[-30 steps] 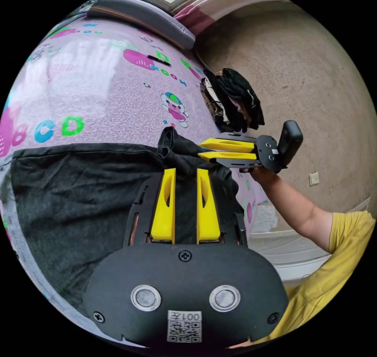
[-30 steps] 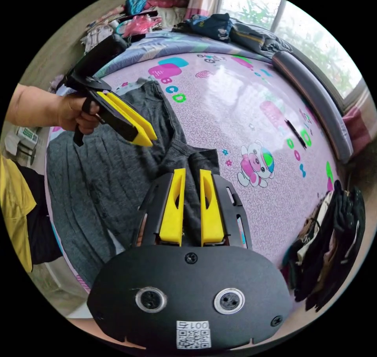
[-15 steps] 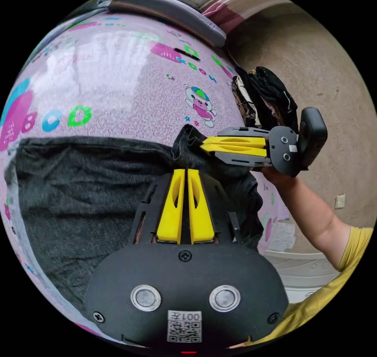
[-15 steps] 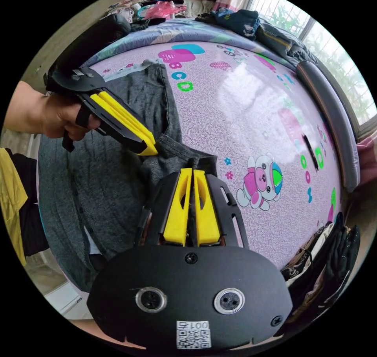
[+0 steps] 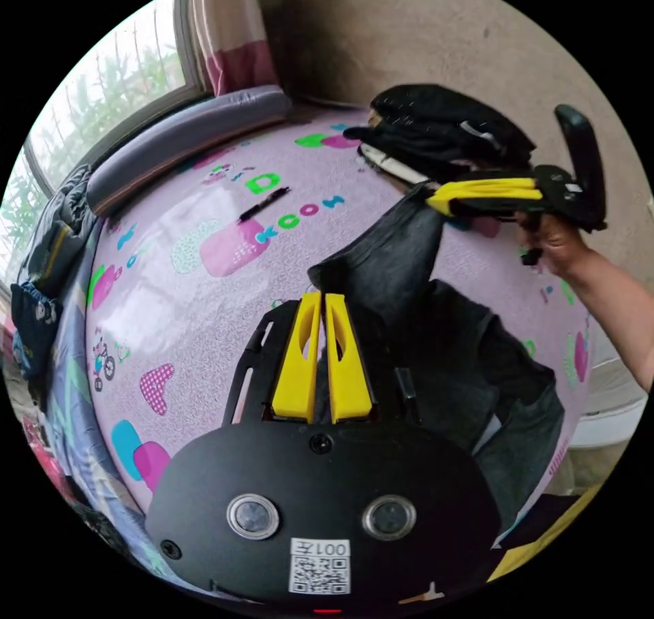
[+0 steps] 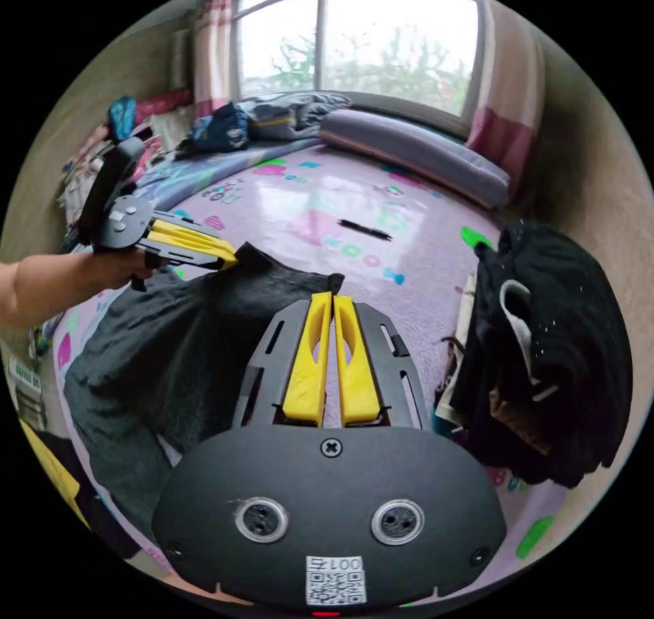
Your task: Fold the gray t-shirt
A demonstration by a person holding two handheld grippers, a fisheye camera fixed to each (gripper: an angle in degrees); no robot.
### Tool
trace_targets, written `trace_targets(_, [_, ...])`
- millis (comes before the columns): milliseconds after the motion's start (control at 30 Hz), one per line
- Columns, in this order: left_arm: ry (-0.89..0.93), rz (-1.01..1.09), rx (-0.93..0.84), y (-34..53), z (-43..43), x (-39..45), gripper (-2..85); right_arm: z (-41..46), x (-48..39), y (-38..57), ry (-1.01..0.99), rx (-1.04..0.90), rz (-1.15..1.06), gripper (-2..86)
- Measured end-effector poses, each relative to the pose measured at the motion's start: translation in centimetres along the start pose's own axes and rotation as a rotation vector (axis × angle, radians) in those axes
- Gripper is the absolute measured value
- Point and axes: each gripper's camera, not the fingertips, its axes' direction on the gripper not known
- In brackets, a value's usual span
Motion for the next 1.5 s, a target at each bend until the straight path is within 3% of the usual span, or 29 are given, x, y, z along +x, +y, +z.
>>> trace_targets(133, [-0.083,-0.083,-0.093,0.2,4.4,0.5,-1.6,1.1,0.7,0.9,0.059,-0.037,0.045,0.3])
trace_targets(333, [-0.116,-0.250,0.007,4.4,3.7,0.3,-1.6,1.1,-0.1,4.4,-0.018,-0.051,-0.009,0.3])
trace_targets(500, [-0.060,-0.222,-0.009,11.0,2.3,2.8,-1.6,4.1,-0.7,7.2,-0.110,-0.206,-0.086,0.1])
trace_targets(767, [-0.196,-0.098,-0.184,23.7,2.7,8.9,-1.4,7.1,-0.4,9.8,-0.060,-0.324,-0.126,0.0])
trace_targets(1033, [-0.244,-0.150,-0.086,25.5,2.0,8.4,-1.4,8.1,2.6,12.2,0.035,-0.380,-0.029,-0.1])
trace_targets(1133, [-0.252,-0.264,-0.083,26.7,1.3,5.0,-1.5,6.8,3.0,12.6,0.037,-0.315,-0.020,-0.1])
trace_targets(1267, [-0.186,-0.442,-0.065,31.2,-1.3,0.9,-1.5,4.0,1.8,14.5,-0.152,-0.238,-0.019,0.0])
trace_targets(1500, [-0.021,-0.646,-0.072,39.9,-5.6,1.4,-1.4,1.3,-1.1,23.2,-0.578,-0.221,0.094,0.0])
